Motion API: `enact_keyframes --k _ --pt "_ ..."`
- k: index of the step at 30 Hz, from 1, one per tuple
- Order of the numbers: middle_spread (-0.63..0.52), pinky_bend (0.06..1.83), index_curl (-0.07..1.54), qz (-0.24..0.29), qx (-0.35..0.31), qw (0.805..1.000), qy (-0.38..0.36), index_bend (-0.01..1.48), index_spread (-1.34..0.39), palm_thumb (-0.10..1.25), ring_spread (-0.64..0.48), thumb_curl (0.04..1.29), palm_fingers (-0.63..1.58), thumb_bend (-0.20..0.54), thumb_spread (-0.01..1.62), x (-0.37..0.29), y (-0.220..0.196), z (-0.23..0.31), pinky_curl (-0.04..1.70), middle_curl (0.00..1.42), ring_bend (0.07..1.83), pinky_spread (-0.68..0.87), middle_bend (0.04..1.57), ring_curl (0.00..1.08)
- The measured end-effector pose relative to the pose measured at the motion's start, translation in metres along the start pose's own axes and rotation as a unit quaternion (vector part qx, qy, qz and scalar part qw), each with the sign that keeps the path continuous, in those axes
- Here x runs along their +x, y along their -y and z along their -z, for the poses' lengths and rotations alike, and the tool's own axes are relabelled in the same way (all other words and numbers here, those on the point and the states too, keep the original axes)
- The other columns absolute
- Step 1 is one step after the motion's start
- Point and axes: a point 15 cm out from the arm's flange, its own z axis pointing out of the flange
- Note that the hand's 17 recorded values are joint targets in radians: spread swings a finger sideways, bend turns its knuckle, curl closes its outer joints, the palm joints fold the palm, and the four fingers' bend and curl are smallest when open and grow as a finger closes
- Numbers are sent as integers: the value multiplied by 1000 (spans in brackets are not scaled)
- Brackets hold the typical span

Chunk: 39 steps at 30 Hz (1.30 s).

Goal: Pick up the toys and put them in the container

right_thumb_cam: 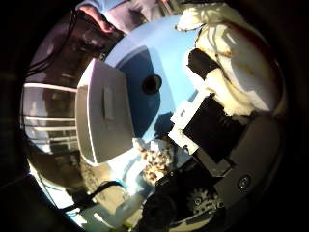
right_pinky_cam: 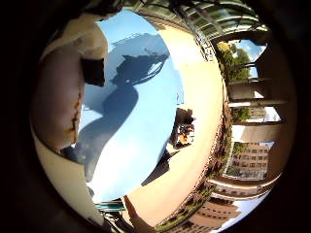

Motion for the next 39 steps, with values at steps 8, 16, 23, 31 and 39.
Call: enact_keyframes --k 8,16,23,31,39 --pt "-182 1475 786 58 54 996 32 805 -622 969 -91 644 932 -15 1076 -91 8 98 847 940 1460 202 1234 735" --pt "-180 1532 965 141 70 984 86 812 -665 956 -102 690 857 -15 1088 -242 21 139 888 987 1521 161 1292 770" --pt "-175 1560 1095 166 42 976 133 787 -691 938 -109 717 825 -19 1096 -345 44 91 911 1003 1545 142 1332 783" --pt "-143 1468 1140 153 1 974 168 716 -688 779 -54 660 813 -52 1132 -389 61 12 879 934 1466 172 1263 731" --pt "-40 1174 818 168 -39 970 172 313 -546 665 197 551 -160 -36 1151 -363 45 -6 695 551 855 360 461 451"
